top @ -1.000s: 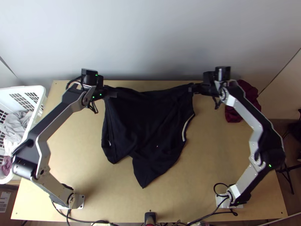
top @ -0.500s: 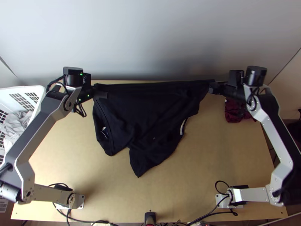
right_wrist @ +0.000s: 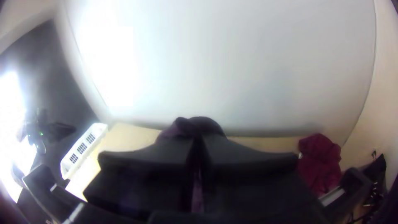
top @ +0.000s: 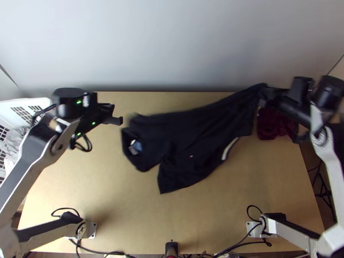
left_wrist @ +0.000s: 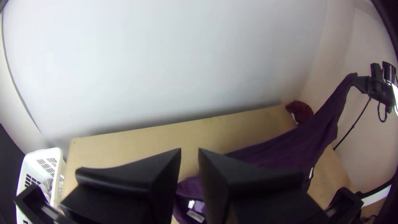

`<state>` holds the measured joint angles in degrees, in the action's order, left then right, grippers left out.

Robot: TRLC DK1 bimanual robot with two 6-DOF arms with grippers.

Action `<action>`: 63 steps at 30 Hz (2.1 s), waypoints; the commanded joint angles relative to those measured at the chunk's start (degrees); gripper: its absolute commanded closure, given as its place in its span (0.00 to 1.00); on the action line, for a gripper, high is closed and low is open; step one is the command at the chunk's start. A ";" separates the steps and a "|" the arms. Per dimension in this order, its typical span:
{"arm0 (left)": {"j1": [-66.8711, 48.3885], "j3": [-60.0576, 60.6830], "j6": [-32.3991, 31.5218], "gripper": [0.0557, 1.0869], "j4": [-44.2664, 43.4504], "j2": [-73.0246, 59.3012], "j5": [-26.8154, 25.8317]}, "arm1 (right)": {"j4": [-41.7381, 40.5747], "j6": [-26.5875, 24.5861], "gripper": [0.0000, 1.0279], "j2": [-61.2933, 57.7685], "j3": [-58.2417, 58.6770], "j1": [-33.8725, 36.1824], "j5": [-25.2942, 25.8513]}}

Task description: Fold the t-shirt

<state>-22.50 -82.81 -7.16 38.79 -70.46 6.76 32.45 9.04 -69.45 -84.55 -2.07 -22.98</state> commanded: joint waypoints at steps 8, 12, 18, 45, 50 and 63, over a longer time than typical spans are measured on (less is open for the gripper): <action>-5.89 7.83 -2.42 0.95 -1.08 11.83 -0.61 | 5.26 4.94 0.97 11.62 -4.13 -1.63 -0.04; -12.83 16.18 -4.27 0.26 -1.61 13.24 -2.46 | 5.43 4.67 0.97 12.06 -3.07 -3.03 -0.04; -21.80 27.52 -1.89 0.10 -8.46 12.45 -2.37 | 5.43 4.67 0.97 11.97 -2.55 -4.26 0.31; -27.77 11.44 -2.07 0.06 -30.00 -31.67 -3.34 | 5.61 4.76 0.97 17.86 5.54 -5.84 1.19; -24.96 1.42 -2.69 0.06 -28.06 -39.06 -4.48 | 5.26 5.29 0.97 19.88 8.26 -5.93 1.27; -20.21 -19.68 -6.46 0.06 -16.55 -54.96 -7.20 | 5.43 4.94 0.97 20.85 6.59 -6.55 1.36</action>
<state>-44.82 -92.01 -11.05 17.19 -118.06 0.34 37.74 14.35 -48.95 -77.25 -8.40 -21.65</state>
